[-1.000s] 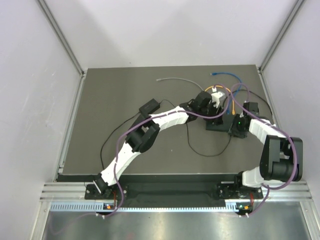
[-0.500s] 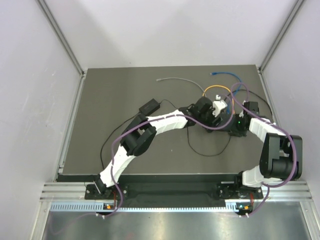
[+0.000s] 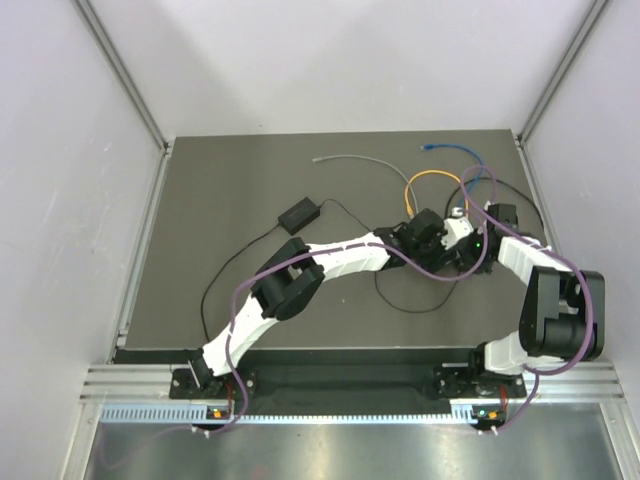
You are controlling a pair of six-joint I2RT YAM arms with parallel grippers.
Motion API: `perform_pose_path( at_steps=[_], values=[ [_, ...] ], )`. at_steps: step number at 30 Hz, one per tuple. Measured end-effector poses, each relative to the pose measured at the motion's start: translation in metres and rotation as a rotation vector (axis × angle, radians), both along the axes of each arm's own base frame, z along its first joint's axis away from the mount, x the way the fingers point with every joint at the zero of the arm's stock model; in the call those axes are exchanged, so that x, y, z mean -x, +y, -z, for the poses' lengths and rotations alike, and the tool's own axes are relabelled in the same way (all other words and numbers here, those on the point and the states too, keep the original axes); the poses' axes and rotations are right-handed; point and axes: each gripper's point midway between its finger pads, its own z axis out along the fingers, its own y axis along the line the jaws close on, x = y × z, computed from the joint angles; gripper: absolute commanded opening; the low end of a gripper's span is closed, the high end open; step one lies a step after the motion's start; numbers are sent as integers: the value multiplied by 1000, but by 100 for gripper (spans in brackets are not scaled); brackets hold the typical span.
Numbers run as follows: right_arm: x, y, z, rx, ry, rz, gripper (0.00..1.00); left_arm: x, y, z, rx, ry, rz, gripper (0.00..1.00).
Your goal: Pull the plug from the switch port
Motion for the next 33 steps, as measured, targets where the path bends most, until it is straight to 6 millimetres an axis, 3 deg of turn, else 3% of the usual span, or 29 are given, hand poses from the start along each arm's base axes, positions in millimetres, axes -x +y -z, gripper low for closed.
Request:
perform_pose_path(
  at_steps=[7, 21, 27, 33],
  values=[
    [-1, 2, 1, -11, -18, -1, 0, -25, -1, 3, -7, -58, -101, 73],
    [-3, 1, -1, -37, -43, 21, 0, -28, -11, 3, 8, -19, -148, 72],
    [-6, -12, -1, 33, -45, 54, 0, -33, -26, 3, 9, 12, -162, 71],
    [-4, -14, -2, 131, -29, 47, 0, -31, -28, 2, 25, 48, -175, 71]
  ],
)
